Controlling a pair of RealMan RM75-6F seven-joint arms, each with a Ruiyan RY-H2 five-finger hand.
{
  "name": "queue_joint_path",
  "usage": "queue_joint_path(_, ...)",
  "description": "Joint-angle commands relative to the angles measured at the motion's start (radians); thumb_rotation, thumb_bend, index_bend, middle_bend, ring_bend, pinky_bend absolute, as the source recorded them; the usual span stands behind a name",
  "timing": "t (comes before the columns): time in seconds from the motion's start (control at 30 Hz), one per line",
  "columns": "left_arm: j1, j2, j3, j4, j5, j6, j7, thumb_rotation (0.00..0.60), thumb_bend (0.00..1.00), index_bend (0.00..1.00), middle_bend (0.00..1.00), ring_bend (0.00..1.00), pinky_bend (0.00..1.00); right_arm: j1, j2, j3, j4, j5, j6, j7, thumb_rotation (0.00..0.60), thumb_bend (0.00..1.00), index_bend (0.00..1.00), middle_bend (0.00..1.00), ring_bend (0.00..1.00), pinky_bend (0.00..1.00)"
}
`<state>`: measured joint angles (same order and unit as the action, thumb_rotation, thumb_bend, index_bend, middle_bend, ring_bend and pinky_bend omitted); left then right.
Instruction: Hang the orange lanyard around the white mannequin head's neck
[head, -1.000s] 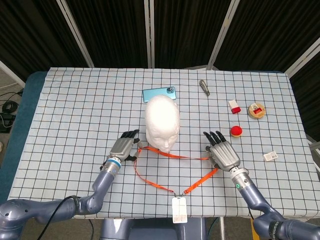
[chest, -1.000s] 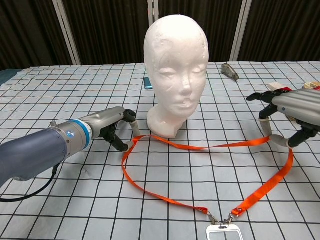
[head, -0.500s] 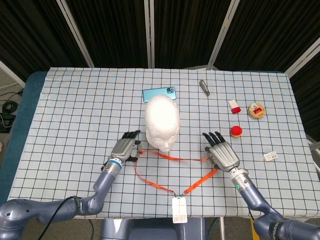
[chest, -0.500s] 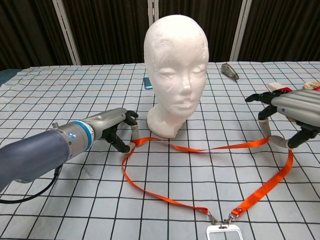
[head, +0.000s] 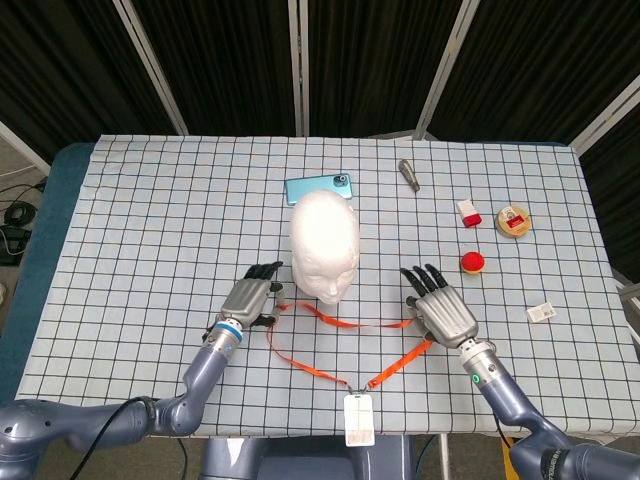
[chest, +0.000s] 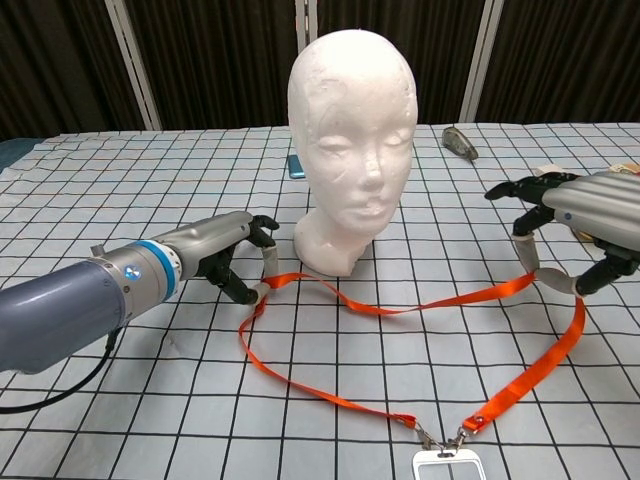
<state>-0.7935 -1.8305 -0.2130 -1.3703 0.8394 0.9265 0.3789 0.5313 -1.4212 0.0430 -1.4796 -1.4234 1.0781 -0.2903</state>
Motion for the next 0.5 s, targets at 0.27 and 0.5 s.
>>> queue_joint_path(0.27, 0.093, 0.147, 0.087, -0.166, 0.173, 0.086, -0.070, 0.600, 0.61, 0.70, 0.00, 0.00, 0.00, -0.005, 0.048, -0.031, -0.030, -0.113, 0.052, 0.041, 0.600, 0.48, 0.73, 0.06, 0.00, 0.00)
queue_joint_path(0.5, 0.148, 0.221, 0.138, -0.237, 0.324, 0.165, -0.119, 0.600, 0.61, 0.70, 0.00, 0.00, 0.00, -0.008, 0.066, -0.048, -0.018, -0.220, 0.121, 0.059, 0.600, 0.48, 0.74, 0.06, 0.00, 0.00)
